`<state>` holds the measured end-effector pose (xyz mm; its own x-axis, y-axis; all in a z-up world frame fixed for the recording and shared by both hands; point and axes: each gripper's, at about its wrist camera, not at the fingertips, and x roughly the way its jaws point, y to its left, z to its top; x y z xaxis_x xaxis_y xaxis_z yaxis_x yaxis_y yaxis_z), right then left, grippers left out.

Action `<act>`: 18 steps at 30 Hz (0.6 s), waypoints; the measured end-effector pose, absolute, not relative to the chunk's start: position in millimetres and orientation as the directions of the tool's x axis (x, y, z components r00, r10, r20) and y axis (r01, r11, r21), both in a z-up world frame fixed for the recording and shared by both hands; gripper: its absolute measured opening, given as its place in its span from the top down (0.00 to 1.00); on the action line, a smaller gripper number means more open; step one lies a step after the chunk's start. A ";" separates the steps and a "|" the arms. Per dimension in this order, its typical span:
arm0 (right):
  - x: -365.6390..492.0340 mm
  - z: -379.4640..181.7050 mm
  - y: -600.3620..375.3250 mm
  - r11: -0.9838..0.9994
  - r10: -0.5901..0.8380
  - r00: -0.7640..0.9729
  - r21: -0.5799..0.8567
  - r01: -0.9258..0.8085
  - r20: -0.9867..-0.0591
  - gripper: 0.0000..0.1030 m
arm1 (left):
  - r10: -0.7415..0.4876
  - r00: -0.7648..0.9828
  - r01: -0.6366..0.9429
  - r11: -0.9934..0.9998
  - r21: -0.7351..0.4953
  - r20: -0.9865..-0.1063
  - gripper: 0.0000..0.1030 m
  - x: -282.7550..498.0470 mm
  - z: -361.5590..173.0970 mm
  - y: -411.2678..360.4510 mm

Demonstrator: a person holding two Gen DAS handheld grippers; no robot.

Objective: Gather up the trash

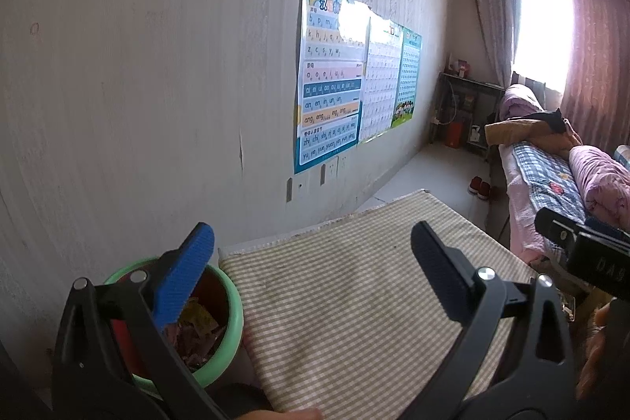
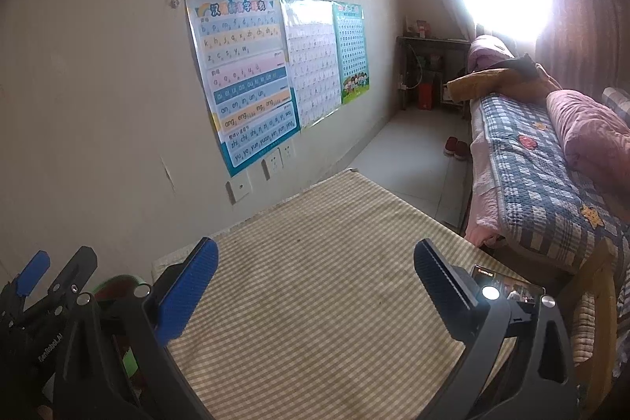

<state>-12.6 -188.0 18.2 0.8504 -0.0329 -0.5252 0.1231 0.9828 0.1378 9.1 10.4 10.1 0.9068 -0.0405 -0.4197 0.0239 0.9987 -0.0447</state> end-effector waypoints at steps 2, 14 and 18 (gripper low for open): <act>-12.7 17.1 -188.4 0.983 -0.032 0.849 0.137 0.122 -0.527 0.06 | -0.041 0.905 0.025 0.999 -0.045 -0.423 0.05 9.8 9.5 10.1; -9.4 2.8 -199.8 0.977 -0.029 0.831 0.160 0.141 -0.555 0.06 | -0.057 0.884 0.037 0.998 -0.052 -0.465 0.05 14.8 -0.2 8.9; -0.4 -24.1 -214.8 0.970 -0.047 0.800 0.165 0.180 -0.598 0.06 | -0.036 0.871 0.015 0.999 -0.046 -0.490 0.05 17.3 -10.2 11.7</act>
